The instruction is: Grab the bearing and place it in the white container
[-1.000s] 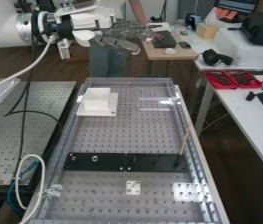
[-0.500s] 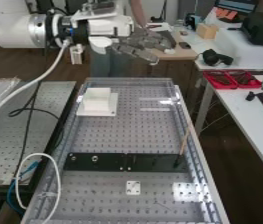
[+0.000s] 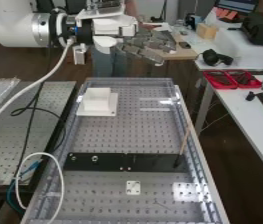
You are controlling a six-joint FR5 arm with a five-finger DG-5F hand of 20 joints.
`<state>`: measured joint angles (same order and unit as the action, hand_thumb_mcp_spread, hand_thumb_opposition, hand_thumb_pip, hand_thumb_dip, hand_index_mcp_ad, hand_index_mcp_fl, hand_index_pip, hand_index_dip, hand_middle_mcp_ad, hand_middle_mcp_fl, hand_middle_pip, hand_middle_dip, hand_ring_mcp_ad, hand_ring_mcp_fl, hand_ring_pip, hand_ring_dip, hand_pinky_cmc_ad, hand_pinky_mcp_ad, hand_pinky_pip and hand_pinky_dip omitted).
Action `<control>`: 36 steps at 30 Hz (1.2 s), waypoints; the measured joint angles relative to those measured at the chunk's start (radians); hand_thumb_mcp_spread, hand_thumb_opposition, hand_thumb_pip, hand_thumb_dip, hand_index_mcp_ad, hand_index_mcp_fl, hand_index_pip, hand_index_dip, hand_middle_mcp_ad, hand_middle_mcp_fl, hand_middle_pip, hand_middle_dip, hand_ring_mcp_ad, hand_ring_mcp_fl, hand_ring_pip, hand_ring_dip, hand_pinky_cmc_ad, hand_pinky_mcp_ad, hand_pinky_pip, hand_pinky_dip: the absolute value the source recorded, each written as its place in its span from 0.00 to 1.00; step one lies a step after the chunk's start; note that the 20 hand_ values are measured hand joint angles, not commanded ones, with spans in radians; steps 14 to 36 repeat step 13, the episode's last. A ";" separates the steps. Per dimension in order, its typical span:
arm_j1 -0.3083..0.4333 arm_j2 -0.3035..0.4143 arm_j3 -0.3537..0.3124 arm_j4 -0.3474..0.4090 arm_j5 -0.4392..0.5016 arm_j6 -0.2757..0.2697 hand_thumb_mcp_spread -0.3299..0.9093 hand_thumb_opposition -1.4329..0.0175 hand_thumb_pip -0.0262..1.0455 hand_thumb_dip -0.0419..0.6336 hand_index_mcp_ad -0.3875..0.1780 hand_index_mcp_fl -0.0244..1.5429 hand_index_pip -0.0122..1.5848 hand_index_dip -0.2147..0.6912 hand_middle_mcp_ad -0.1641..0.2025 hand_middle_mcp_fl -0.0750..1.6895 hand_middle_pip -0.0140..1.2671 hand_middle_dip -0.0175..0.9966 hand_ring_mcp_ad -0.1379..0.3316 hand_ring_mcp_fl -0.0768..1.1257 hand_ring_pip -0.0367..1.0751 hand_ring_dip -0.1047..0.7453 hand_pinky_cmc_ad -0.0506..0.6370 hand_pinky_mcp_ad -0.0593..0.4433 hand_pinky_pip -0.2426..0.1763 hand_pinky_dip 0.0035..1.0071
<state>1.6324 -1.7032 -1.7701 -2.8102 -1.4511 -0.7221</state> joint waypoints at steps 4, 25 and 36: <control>-0.007 0.000 0.008 -0.022 -0.016 -0.015 0.51 0.52 0.36 0.23 0.44 0.12 0.07 0.53 0.64 0.06 0.12 0.35 0.59 0.07 0.13 0.31 0.65 0.74 0.40 0.17; -0.065 0.025 -0.008 -0.033 -0.117 -0.030 0.50 0.52 0.36 0.20 0.46 0.09 0.07 0.53 0.63 0.06 0.12 0.34 0.59 0.07 0.13 0.30 0.65 0.74 0.40 0.17; -0.065 0.025 -0.008 -0.033 -0.117 -0.030 0.50 0.52 0.36 0.20 0.46 0.09 0.07 0.53 0.63 0.06 0.12 0.34 0.59 0.07 0.13 0.30 0.65 0.74 0.40 0.17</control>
